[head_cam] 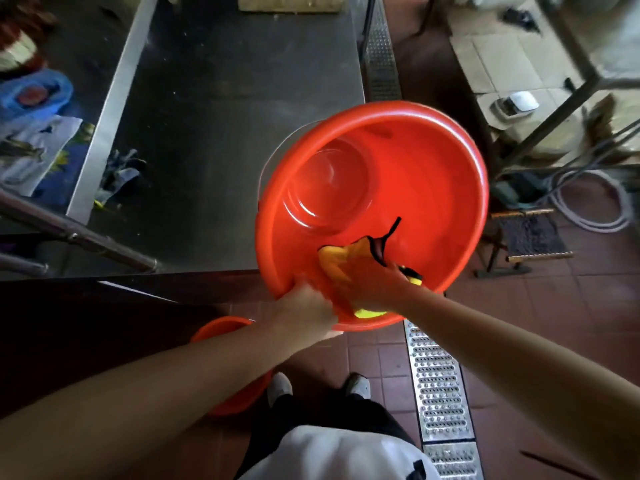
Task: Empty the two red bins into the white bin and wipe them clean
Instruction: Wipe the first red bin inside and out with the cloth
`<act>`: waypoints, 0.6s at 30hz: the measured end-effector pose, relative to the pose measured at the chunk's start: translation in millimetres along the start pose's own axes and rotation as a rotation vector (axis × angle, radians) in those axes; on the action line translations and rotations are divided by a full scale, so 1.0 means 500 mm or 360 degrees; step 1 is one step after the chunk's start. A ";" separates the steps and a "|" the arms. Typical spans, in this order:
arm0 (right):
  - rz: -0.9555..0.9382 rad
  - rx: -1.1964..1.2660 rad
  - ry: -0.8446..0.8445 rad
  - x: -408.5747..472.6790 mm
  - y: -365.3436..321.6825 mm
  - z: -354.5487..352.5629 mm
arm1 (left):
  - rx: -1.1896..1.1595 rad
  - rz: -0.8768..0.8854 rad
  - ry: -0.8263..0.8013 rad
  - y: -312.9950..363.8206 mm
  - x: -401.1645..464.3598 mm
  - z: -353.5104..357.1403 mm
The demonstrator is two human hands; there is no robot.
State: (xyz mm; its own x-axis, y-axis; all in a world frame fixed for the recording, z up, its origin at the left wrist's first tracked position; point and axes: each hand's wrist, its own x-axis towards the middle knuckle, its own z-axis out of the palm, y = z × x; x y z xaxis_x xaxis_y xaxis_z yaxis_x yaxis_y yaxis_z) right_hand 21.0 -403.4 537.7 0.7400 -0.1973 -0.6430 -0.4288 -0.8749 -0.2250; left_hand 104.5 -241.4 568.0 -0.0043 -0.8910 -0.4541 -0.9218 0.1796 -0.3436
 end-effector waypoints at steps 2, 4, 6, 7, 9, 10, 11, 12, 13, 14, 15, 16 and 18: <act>-0.0059 -0.0326 0.0195 -0.048 -0.005 -0.008 | -0.0142 0.0039 -0.0007 -0.009 0.000 -0.005; -0.0181 -0.0732 0.0305 -0.073 0.010 0.019 | -0.0169 0.0060 0.0079 -0.017 0.000 -0.007; -0.0214 -0.0511 0.0001 -0.075 0.020 0.014 | -0.0171 0.0074 0.0073 -0.026 -0.005 -0.009; -0.0201 -0.0484 0.0031 -0.072 0.024 0.015 | -0.0168 0.0075 0.0086 -0.032 -0.006 -0.008; -0.0216 -0.0535 0.0107 -0.070 0.022 0.018 | -0.0132 0.0077 0.0113 -0.050 -0.009 -0.007; -0.0229 -0.0570 0.0123 -0.071 0.024 0.014 | -0.0094 0.0077 0.0086 -0.061 -0.013 -0.008; -0.0231 -0.0606 0.0164 -0.072 0.032 0.012 | -0.0064 0.0086 0.0074 -0.074 -0.019 -0.008; -0.0221 -0.0675 0.0180 -0.075 0.039 0.007 | -0.0026 0.0092 0.0045 -0.088 -0.024 -0.009; -0.0216 -0.0770 0.0216 -0.079 0.045 0.002 | 0.0024 0.0096 0.0004 -0.102 -0.031 -0.011; -0.0214 -0.0862 0.0245 -0.084 0.048 -0.004 | 0.0090 0.0097 -0.0051 -0.118 -0.040 -0.014; -0.0224 -0.0924 0.0303 -0.084 0.055 -0.004 | 0.0158 0.0090 -0.0111 -0.135 -0.047 -0.020; -0.0207 -0.0969 0.0314 -0.084 0.056 -0.008 | 0.0205 0.0078 -0.0170 -0.152 -0.053 -0.025; -0.0194 -0.1038 0.0269 -0.084 0.039 -0.020 | 0.0303 0.0037 -0.0302 -0.182 -0.065 -0.037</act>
State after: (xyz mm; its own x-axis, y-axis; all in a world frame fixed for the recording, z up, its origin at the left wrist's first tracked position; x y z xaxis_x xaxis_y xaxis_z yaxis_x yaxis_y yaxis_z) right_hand -13.1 -416.4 567.6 0.8567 -0.1005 -0.5060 0.0234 -0.9723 0.2327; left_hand 181.2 -236.4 629.2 0.0647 -0.7947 -0.6035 -0.8327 0.2903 -0.4716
